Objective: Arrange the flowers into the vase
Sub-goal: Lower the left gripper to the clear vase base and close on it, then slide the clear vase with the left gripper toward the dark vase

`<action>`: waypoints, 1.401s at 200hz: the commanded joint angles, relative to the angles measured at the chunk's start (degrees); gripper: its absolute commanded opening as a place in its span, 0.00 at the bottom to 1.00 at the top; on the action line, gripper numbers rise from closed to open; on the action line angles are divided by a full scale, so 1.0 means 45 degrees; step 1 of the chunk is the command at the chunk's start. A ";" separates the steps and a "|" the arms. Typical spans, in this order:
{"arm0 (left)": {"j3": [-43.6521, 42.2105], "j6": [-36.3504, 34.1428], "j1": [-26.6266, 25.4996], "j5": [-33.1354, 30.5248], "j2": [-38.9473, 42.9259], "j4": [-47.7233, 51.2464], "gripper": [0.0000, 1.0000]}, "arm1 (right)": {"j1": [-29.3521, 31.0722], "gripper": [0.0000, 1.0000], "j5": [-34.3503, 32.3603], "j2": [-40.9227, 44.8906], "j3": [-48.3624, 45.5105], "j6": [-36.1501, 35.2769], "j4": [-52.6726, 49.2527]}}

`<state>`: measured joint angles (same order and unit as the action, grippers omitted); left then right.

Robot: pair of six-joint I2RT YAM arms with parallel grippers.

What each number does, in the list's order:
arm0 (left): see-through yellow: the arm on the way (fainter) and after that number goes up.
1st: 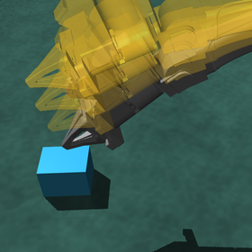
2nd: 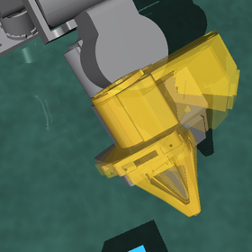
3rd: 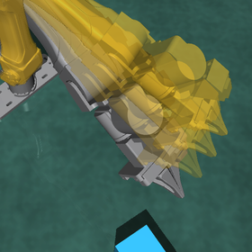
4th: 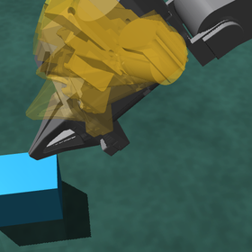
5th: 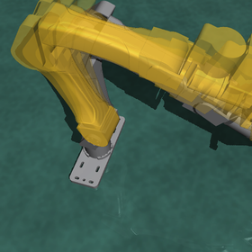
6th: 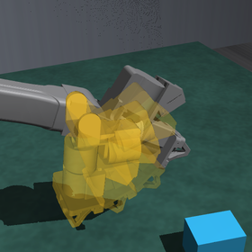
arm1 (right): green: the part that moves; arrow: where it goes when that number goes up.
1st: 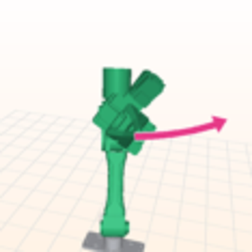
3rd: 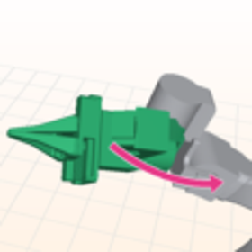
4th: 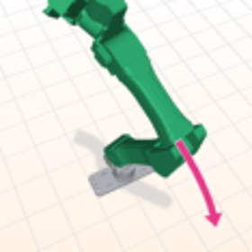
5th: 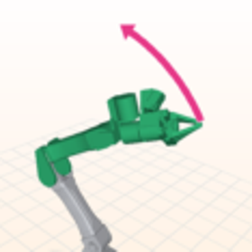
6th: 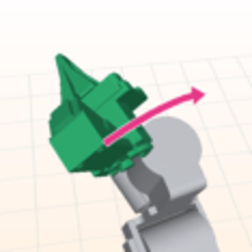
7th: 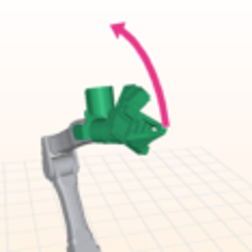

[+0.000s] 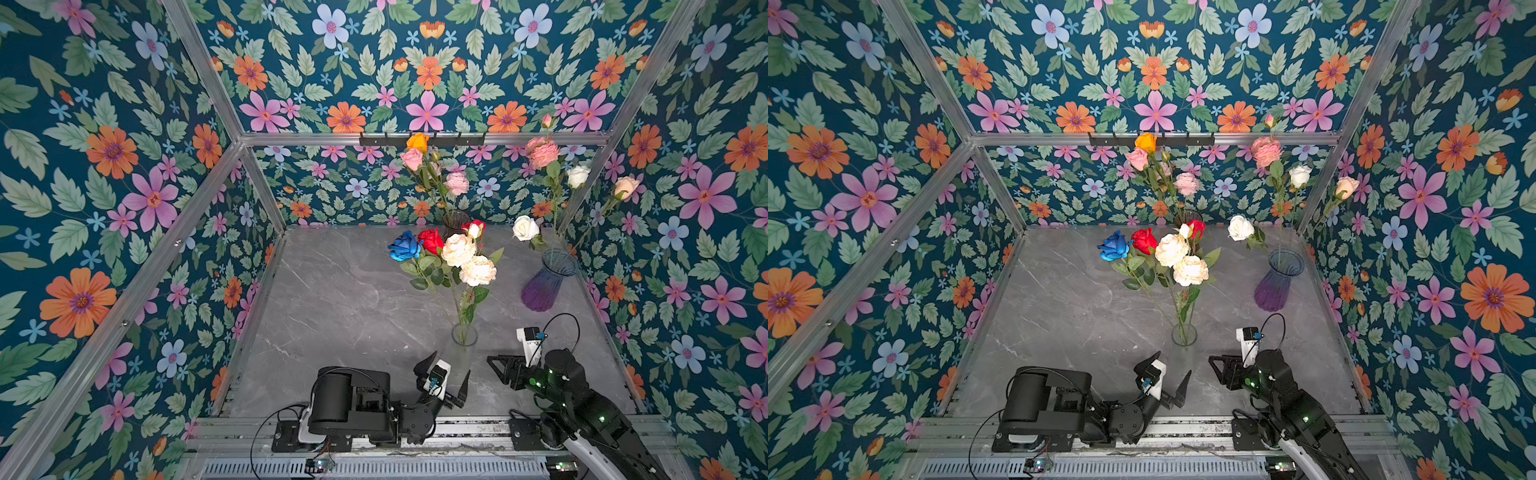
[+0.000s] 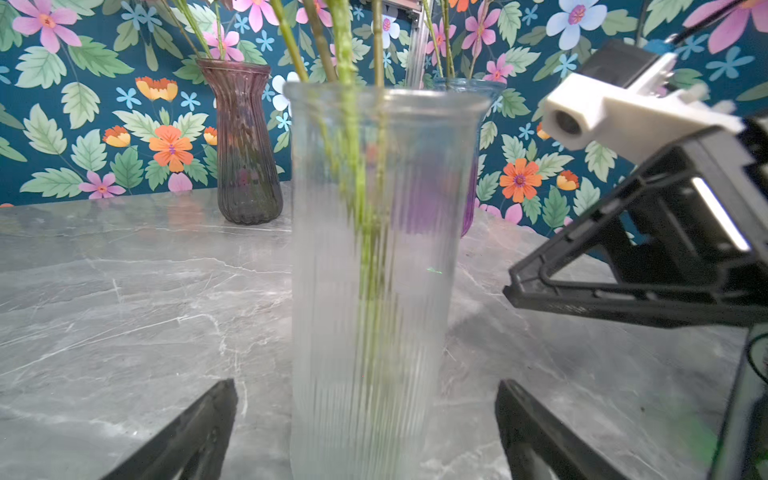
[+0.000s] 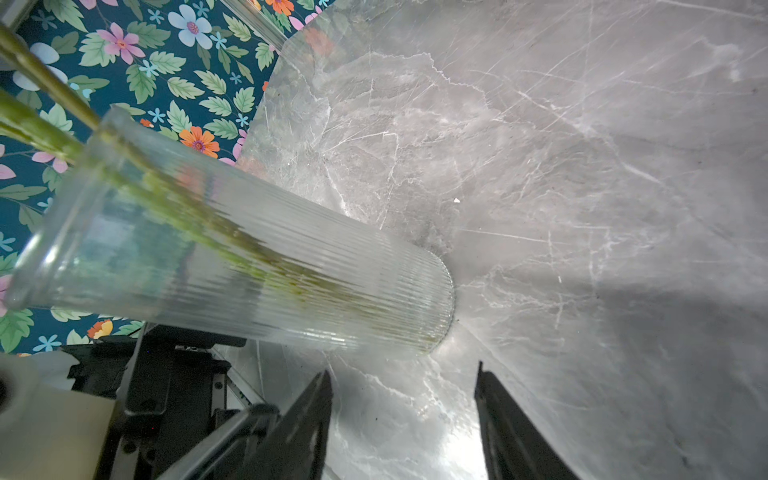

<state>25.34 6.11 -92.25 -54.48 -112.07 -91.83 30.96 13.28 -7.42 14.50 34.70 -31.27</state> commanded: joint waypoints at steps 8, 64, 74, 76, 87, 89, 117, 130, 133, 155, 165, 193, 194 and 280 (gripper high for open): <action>0.0412 0.0759 0.0466 0.0851 -0.0266 -0.0183 0.99 | 0.0005 0.57 0.0035 0.0045 -0.0020 0.0043 0.0151; 0.1116 0.1555 0.1356 0.2125 -0.0734 0.0679 0.94 | 0.0014 0.57 0.0049 0.0079 -0.0020 0.0062 0.0133; 0.1146 0.1663 0.1526 0.2349 -0.0793 0.0718 0.93 | 0.0014 0.57 0.0042 0.0086 -0.0023 0.0047 0.0136; 0.1131 0.1678 0.1557 0.2392 -0.0792 0.0719 0.92 | 0.0004 0.57 0.0039 0.0086 -0.0020 0.0049 0.0133; 0.1146 0.1709 0.1752 0.2617 -0.0874 0.0739 0.89 | 0.0014 0.57 0.0042 0.0086 -0.0034 0.0063 0.0148; 0.1146 0.1723 0.1789 0.2639 -0.0890 0.0734 0.89 | 0.0005 0.57 0.0039 0.0086 -0.0033 0.0063 0.0136; 0.1165 0.1585 0.2232 0.3056 -0.1027 0.0713 0.83 | 0.0009 0.57 0.0038 0.0096 -0.0038 0.0057 0.0132; 0.1165 0.1458 0.2378 0.3090 -0.1069 0.0768 0.83 | 0.0014 0.57 0.0059 0.0086 -0.0032 0.0052 0.0132; 0.1155 0.1438 0.2429 0.3076 -0.1057 0.0784 0.83 | 0.0002 0.57 0.0060 0.0086 -0.0038 0.0049 0.0139; 0.1017 0.1266 0.2747 0.3100 -0.1089 0.0706 0.81 | 0.0012 0.57 0.0057 0.0106 -0.0039 0.0058 0.0132; 0.0956 0.1132 0.2922 0.3141 -0.1070 0.0681 0.80 | -0.0001 0.57 0.0048 0.0106 -0.0043 0.0051 0.0137; 0.0950 0.0451 0.3352 0.3282 -0.0960 0.0715 0.78 | 0.0013 0.57 0.0038 0.0106 -0.0039 0.0061 0.0132; 0.0950 0.0445 0.3361 0.3300 -0.0957 0.0717 0.78 | 0.0014 0.57 0.0038 0.0106 -0.0039 0.0052 0.0132; 0.1084 -0.0851 0.5467 0.4632 0.0273 0.1696 0.67 | 0.0007 0.57 0.0018 0.0106 -0.0040 0.0063 0.0129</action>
<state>29.67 5.85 -68.84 -36.05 -111.90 -83.57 30.96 13.30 -7.01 14.44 34.70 -31.53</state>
